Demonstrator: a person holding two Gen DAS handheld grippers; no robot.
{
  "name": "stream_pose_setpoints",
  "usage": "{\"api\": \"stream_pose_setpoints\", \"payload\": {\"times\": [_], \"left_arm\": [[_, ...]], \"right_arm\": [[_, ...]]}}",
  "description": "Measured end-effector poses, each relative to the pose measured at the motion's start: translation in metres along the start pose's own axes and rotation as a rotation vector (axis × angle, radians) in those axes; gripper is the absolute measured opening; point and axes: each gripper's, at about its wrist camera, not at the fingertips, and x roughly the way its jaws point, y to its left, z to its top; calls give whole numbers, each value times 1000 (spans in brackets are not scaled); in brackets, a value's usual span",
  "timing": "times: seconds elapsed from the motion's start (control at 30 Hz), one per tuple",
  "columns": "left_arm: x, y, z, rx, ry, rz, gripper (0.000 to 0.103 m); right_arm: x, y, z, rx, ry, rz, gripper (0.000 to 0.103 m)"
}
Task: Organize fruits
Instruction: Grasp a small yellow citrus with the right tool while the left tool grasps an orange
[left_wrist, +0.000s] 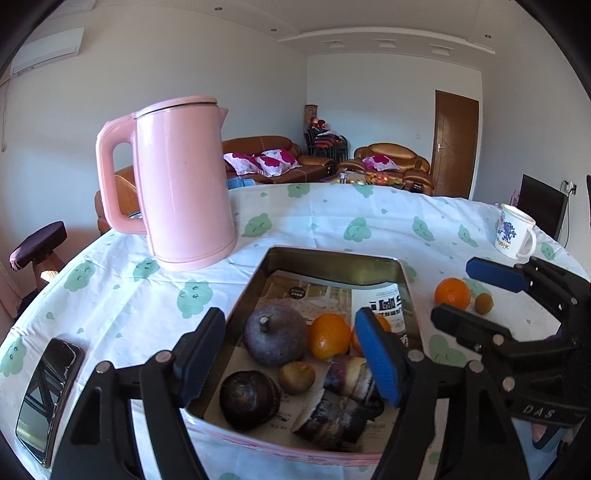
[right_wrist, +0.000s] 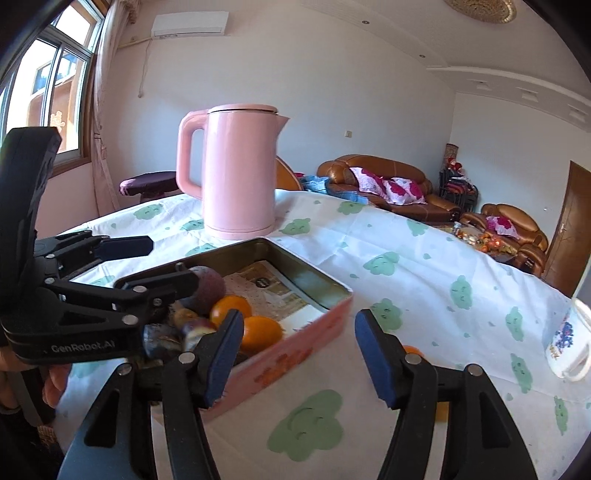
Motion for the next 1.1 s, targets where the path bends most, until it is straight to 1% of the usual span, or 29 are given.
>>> {"api": "stream_pose_setpoints", "payload": {"times": [0.1, 0.17, 0.2, 0.23, 0.27, 0.33, 0.37, 0.43, 0.53, 0.67, 0.8, 0.9, 0.93, 0.97, 1.1], "left_arm": [[-5, -18, 5, 22, -20, -33, 80], [-6, -32, 8, 46, -29, -53, 87], [-7, -40, 10, 61, -33, -63, 93], [-6, -49, 11, 78, -34, -76, 95], [-5, -57, 13, 94, -33, -87, 95], [-1, -73, 15, 127, -29, -101, 95], [1, -79, 16, 140, -26, -109, 95], [8, -90, 20, 156, -9, -115, 95], [14, -100, 24, 172, 1, -127, 95], [20, -105, 25, 176, 18, -124, 95], [24, -110, 24, 184, 25, -123, 95], [31, -116, 24, 190, 38, -120, 95], [33, -117, 24, 191, 44, -120, 95], [36, -119, 23, 193, 51, -121, 95], [39, -127, 22, 211, 61, -126, 95]], "right_arm": [[-14, -41, -7, 60, 15, -66, 65], [-18, -70, -13, 103, 37, -136, 65], [-19, -84, -16, 126, 49, -181, 65], [-20, -97, -19, 154, 58, -222, 65], [-21, -109, -21, 185, 63, -244, 65], [-20, -124, -26, 228, 77, -235, 65], [-16, -127, -28, 230, 90, -227, 65], [-7, -125, -31, 209, 131, -213, 65], [6, -121, -36, 198, 181, -152, 65], [15, -121, -39, 200, 239, -146, 64], [28, -128, -45, 245, 308, -91, 51], [33, -129, -47, 260, 326, -37, 46], [34, -128, -48, 260, 334, -30, 36], [35, -128, -48, 259, 343, -29, 30], [31, -129, -49, 263, 331, -38, 30]]}}
